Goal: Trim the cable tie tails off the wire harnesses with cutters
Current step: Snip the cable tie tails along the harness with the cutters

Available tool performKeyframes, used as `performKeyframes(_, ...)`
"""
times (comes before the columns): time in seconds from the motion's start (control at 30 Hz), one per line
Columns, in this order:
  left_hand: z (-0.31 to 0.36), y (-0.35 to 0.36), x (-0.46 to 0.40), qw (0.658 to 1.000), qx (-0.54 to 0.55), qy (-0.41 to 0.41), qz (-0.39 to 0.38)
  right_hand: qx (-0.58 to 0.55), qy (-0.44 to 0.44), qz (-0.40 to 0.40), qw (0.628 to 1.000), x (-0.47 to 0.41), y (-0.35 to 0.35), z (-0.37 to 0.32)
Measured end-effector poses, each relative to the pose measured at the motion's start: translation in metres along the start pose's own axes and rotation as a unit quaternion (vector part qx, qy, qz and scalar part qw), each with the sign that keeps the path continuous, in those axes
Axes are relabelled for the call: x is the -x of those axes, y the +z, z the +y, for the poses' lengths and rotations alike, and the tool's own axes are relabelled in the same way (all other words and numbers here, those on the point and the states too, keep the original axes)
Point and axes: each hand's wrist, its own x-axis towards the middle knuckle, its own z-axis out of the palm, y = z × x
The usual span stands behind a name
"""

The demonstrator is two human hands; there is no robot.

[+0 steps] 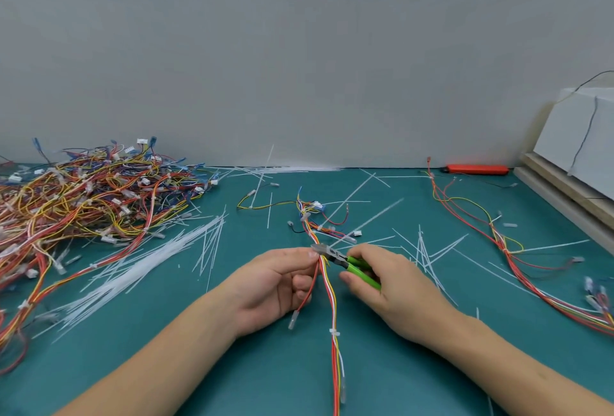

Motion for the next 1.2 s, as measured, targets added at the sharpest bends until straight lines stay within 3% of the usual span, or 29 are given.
performKeyframes(1.2,-0.0015,-0.0035,-0.0007,1.000,-0.008,0.008,-0.006,-0.061,0.012,0.011,0.998,0.0031,-0.0021,-0.0018)
